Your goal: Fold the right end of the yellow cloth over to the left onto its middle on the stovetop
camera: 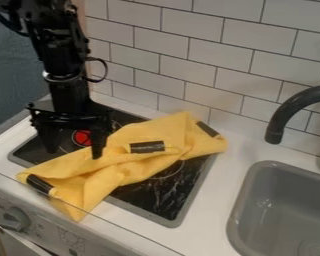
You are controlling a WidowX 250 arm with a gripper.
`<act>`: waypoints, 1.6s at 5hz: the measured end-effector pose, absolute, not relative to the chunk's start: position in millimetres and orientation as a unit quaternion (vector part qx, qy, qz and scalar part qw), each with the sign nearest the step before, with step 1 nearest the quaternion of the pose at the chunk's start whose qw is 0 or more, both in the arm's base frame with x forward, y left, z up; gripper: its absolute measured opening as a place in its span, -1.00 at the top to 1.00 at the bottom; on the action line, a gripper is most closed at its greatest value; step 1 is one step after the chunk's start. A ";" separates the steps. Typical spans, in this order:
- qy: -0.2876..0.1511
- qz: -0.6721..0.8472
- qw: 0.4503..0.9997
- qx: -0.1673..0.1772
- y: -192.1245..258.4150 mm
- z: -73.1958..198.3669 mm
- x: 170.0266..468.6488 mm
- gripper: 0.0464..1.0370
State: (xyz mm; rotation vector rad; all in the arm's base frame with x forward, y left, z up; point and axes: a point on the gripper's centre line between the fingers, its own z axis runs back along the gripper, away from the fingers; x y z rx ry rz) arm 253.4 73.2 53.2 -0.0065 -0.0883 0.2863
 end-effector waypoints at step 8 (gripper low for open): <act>-0.094 0.097 0.991 -0.011 -50.2 48.1 395.1 -0.92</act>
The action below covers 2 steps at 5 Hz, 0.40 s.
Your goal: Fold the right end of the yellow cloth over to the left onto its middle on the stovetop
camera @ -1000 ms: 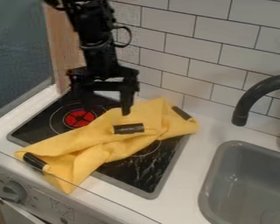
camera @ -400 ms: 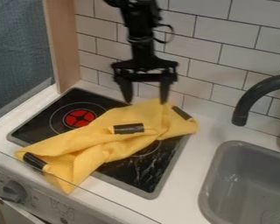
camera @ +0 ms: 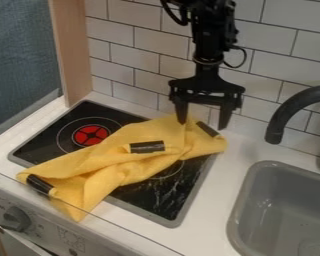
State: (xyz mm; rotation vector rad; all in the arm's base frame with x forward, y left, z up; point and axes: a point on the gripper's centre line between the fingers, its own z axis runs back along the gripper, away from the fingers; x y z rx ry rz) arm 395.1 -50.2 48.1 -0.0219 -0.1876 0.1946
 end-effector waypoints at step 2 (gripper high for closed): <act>-0.073 0.081 0.994 -0.001 -64.7 15.9 412.0 -0.92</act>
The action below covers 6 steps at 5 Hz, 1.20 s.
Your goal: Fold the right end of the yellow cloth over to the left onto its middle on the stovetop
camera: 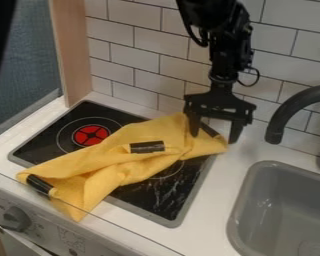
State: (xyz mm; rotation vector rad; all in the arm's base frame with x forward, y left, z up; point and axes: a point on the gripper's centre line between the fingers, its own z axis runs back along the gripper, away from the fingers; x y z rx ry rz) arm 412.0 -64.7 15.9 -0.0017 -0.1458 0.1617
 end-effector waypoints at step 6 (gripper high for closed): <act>-0.080 0.071 0.994 0.016 -62.4 -3.4 431.4 0.61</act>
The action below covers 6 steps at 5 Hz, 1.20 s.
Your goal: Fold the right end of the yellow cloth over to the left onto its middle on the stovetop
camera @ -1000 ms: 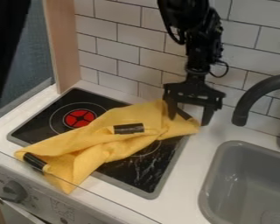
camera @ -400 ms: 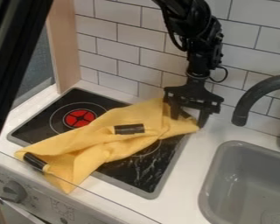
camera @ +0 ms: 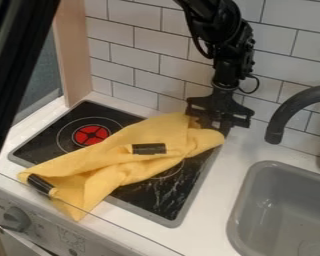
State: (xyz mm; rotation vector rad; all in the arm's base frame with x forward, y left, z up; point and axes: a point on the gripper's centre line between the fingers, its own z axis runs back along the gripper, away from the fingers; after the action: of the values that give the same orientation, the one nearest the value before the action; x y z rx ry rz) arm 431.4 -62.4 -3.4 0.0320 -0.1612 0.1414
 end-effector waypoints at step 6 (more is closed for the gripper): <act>-0.141 0.125 0.982 -0.011 -40.6 52.0 401.9 0.99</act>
State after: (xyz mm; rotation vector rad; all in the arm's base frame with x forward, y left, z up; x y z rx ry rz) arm 401.9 -40.6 52.0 -0.0211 -0.2843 0.2523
